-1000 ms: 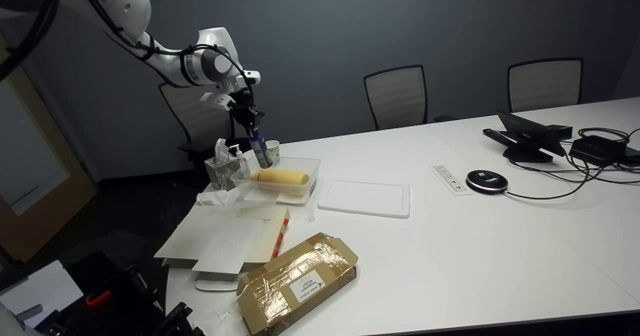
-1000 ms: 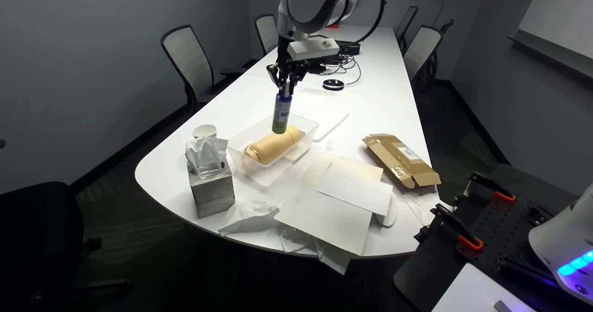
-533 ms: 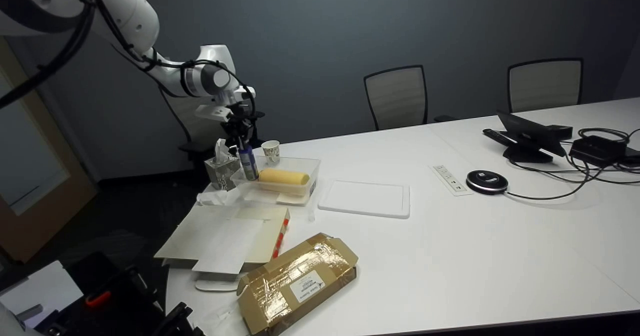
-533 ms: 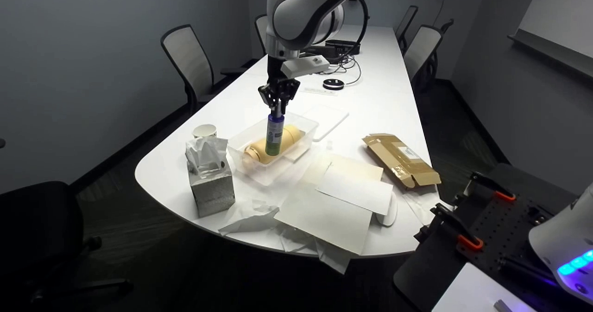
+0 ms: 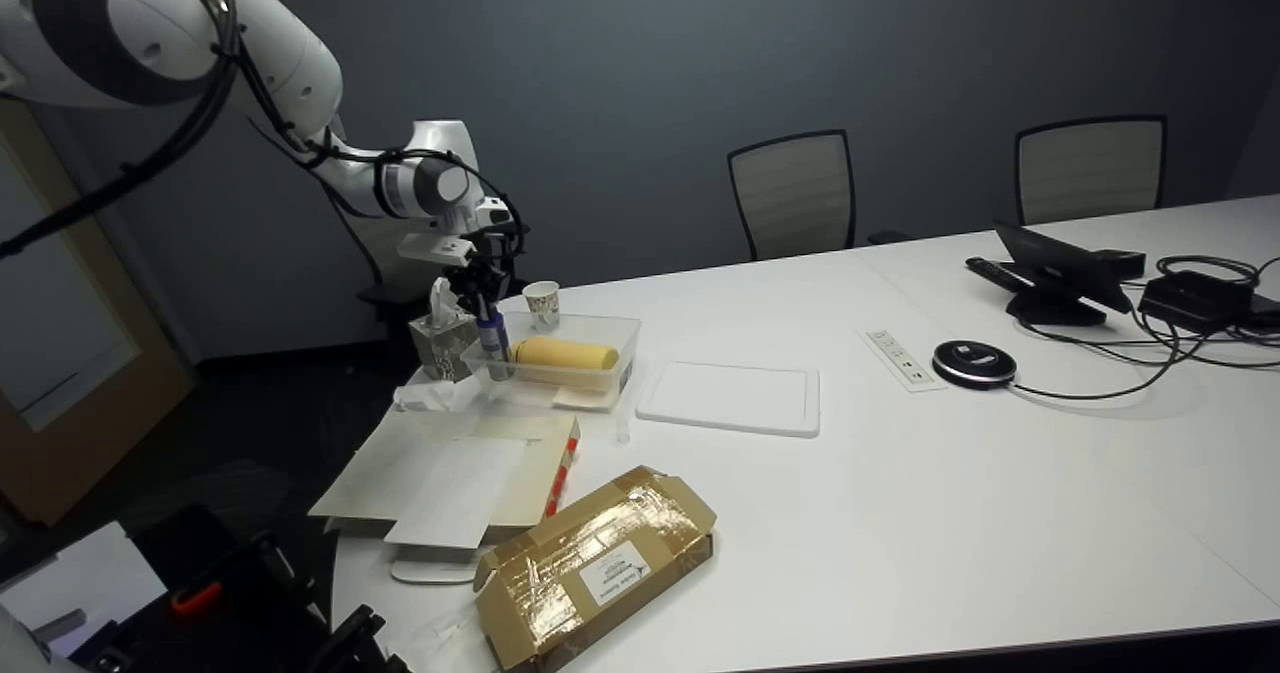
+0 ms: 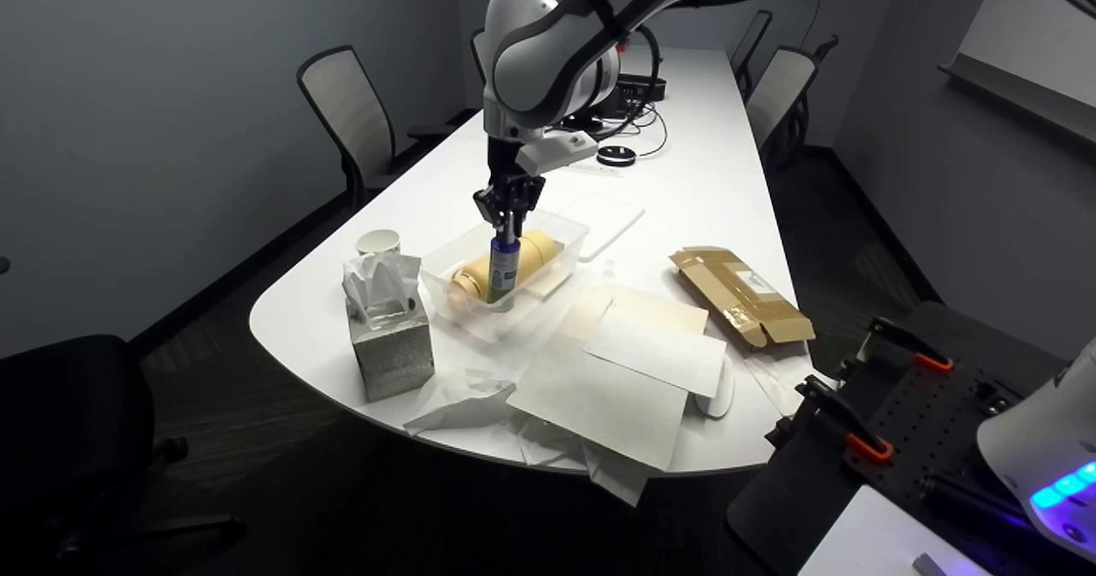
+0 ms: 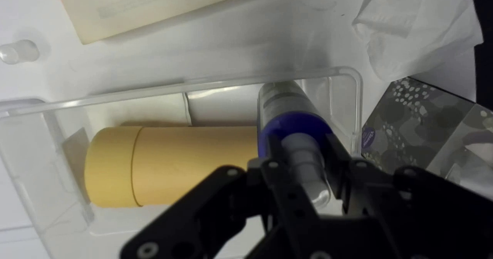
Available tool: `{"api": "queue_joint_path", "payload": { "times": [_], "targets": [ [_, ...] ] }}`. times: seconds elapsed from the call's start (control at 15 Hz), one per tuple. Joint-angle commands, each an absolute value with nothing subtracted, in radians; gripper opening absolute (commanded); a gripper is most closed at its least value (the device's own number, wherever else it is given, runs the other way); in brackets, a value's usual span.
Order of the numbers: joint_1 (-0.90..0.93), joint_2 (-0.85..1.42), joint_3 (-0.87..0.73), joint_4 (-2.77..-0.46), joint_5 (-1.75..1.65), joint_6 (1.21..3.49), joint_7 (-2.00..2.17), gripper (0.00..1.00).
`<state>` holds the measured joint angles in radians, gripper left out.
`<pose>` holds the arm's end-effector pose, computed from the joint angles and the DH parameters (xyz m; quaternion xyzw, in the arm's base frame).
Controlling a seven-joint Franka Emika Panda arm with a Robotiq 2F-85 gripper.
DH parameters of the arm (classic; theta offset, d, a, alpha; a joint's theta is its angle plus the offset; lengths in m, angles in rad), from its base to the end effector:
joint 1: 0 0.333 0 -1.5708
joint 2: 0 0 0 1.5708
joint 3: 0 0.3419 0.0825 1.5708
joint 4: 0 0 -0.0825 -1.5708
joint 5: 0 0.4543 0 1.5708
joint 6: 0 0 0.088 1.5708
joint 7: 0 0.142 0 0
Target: Put the blue bottle inside the clear lunch box
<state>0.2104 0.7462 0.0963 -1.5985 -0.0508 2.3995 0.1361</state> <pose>0.7379 0.2250 0.1347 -0.9954 -0.0897 -0.0254 0.0207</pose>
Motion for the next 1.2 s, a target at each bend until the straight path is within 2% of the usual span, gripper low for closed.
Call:
{"api": "queue_joint_path", "payload": {
  "times": [0.0, 0.13, 0.2, 0.27, 0.67, 1.13],
  "targets": [
    [0.200, 0.819, 0.120, -1.499, -0.026, 2.348, 0.070, 0.07],
    [0.208, 0.847, 0.115, -1.469, -0.036, 2.328, 0.064, 0.07],
    [0.212, 0.860, 0.111, -1.454, -0.038, 2.316, 0.071, 0.55],
    [0.216, 0.870, 0.106, -1.440, -0.043, 2.311, 0.074, 0.56],
    [0.207, 0.891, 0.112, -1.370, -0.034, 2.273, 0.065, 0.99],
    [0.164, 0.814, 0.084, -1.365, -0.026, 2.265, 0.096, 1.00]
  ]
}}
